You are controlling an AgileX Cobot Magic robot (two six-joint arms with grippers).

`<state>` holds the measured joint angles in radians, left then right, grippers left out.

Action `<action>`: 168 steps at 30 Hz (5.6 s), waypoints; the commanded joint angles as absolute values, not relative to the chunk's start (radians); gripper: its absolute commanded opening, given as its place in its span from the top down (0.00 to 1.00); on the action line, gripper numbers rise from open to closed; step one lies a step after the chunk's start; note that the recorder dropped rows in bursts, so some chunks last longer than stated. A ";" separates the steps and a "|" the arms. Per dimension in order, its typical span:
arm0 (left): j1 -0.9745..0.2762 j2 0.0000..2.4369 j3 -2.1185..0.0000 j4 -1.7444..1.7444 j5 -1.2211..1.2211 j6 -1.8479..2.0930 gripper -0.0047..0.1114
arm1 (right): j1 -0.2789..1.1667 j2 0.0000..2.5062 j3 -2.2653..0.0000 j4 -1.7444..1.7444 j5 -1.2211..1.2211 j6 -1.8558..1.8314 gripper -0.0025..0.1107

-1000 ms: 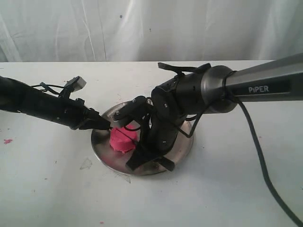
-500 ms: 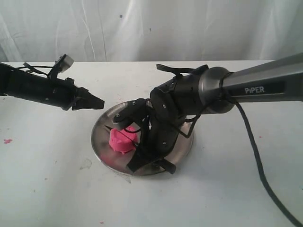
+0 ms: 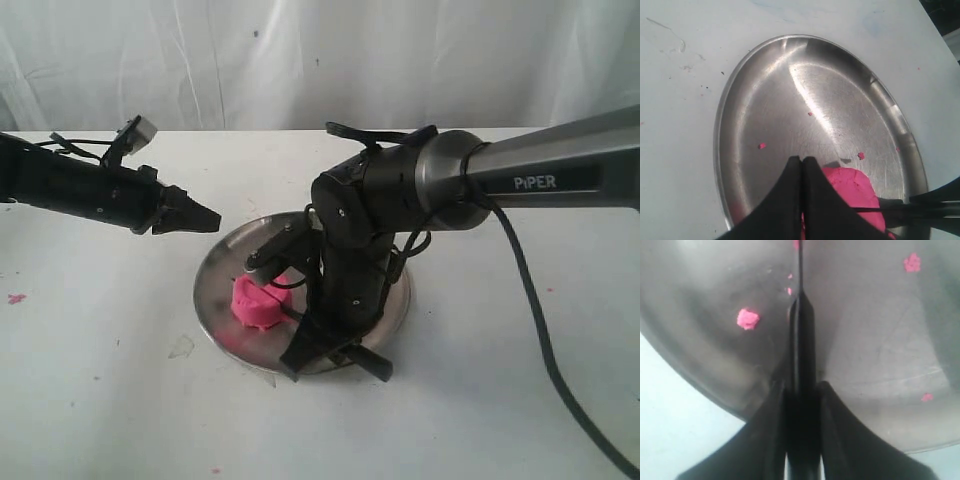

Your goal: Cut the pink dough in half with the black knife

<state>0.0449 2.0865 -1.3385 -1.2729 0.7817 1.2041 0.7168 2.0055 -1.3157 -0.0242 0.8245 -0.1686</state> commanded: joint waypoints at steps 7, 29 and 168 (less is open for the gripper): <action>0.047 2.084 -1.340 -1.278 0.801 1.200 0.96 | 0.715 1.997 -1.319 -0.044 0.877 -0.182 0.95; 0.047 2.084 -1.340 -1.284 0.816 1.200 0.96 | 0.715 2.019 -1.366 -0.044 0.803 -0.182 0.95; -0.031 2.153 -1.339 -1.165 0.758 1.121 0.96 | 0.715 2.075 -1.452 -0.053 0.982 -0.185 0.95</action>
